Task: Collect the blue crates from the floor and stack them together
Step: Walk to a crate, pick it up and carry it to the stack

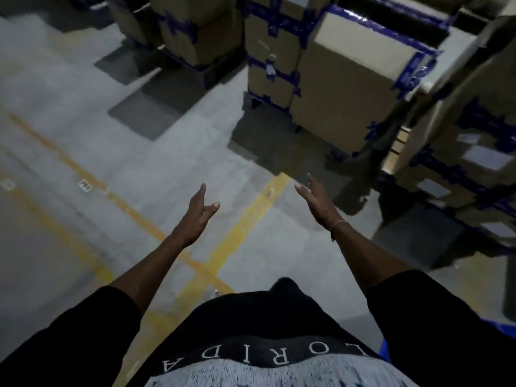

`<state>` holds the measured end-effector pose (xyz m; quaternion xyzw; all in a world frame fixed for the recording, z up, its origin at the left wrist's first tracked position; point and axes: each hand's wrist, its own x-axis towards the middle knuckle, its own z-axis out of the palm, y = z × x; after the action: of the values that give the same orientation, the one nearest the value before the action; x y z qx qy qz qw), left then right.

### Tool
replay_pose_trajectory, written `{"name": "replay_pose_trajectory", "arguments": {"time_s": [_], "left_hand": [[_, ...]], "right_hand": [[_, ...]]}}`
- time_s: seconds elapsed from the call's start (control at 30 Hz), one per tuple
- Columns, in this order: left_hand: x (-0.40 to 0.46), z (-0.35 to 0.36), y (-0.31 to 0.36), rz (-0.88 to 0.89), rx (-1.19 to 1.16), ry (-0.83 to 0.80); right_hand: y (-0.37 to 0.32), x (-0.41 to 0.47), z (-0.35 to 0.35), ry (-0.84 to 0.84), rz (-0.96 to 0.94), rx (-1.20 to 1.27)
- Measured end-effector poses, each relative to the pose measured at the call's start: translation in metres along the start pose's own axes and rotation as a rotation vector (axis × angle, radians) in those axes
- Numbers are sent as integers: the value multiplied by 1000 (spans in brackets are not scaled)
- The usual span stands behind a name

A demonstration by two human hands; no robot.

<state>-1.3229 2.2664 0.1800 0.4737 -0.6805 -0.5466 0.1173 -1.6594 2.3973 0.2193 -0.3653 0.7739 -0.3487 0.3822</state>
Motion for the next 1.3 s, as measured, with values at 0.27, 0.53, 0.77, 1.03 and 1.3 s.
{"name": "replay_pose_trajectory", "arguments": {"time_s": [0.27,0.53,0.77,1.03,1.3], "left_hand": [[34,-97,-38,-90,-71,185],[108,-206,-41,-184,-168,384],[166,-294,-43,-224,-277,566],[214,-406,-96,-296,-360,696],[268,-590,-168,-350,-333,687]], "right_hand": [[-83,126,88,-175,-68,16],[-179,282,164,-336,-109,-36],[-291,396,235,-496,-191,-135],[-392,503,362,-605,-259,-243],[-493,588,519,-624,-240,-235]]}}
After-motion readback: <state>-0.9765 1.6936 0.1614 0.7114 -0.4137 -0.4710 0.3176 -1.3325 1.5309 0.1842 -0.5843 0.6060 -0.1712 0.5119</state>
